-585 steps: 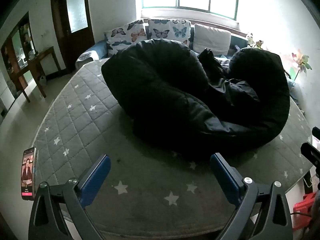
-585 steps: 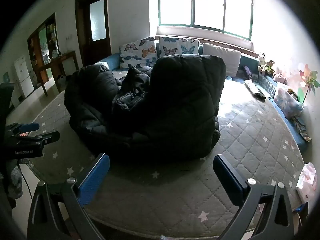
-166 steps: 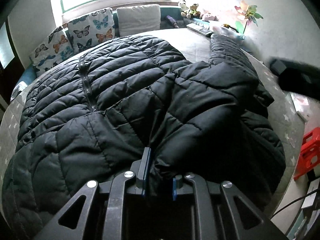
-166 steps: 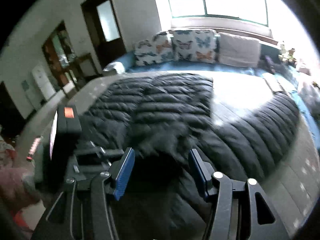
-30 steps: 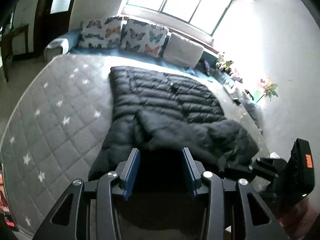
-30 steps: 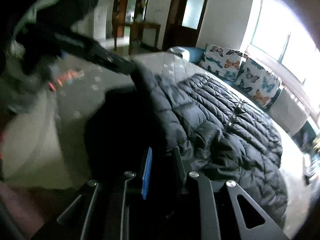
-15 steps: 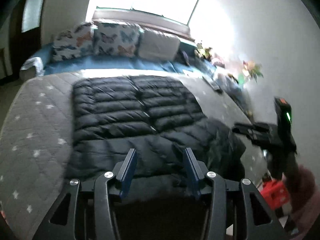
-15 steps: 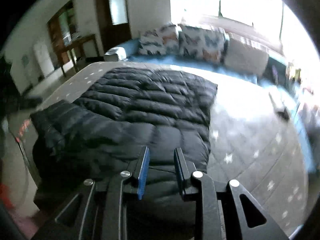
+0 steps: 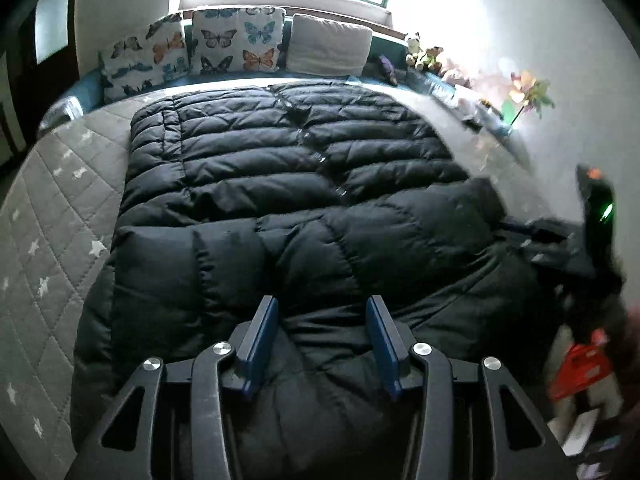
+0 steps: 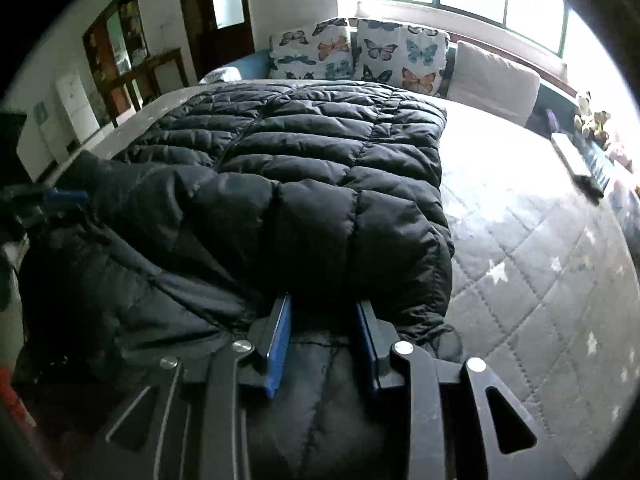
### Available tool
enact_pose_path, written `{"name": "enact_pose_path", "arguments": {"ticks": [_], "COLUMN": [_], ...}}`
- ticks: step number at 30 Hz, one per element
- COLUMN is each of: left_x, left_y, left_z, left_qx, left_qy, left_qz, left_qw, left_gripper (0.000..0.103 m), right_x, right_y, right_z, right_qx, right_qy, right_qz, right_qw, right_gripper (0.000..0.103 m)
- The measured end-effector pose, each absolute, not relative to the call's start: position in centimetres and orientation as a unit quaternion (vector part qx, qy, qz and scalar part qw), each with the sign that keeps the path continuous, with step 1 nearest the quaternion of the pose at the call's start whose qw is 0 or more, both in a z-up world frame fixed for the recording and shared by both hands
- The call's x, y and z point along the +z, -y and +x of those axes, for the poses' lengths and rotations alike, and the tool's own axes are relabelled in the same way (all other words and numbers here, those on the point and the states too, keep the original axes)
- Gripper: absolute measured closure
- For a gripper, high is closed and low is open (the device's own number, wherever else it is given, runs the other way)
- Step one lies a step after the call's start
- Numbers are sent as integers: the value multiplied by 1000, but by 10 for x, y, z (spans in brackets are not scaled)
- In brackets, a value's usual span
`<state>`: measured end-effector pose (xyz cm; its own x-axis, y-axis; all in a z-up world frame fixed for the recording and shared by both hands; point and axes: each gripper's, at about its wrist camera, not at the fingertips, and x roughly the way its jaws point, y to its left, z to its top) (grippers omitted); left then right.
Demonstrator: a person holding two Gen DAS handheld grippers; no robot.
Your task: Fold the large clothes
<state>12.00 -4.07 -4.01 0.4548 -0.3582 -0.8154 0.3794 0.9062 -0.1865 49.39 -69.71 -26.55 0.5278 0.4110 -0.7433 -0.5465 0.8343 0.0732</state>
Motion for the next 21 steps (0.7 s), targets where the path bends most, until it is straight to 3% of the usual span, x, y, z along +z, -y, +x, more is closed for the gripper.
{"name": "enact_pose_path", "arguments": {"ticks": [10, 17, 21], "left_x": [-52, -53, -55], "left_y": [37, 38, 40], "left_z": [125, 127, 125], "left_qx": [-213, -215, -215], "left_qy": [-477, -476, -476], "left_qz": [13, 14, 26], "left_qw": [852, 853, 852], "left_gripper": [52, 53, 53], "right_x": [-208, -267, -262], "right_y": [668, 625, 630], "right_z": [473, 482, 479], "right_qx": [307, 318, 315], "right_qy": [-382, -405, -402], "right_qz": [-124, -185, -187], "right_qw": [863, 837, 839], "right_gripper": [68, 67, 66]}}
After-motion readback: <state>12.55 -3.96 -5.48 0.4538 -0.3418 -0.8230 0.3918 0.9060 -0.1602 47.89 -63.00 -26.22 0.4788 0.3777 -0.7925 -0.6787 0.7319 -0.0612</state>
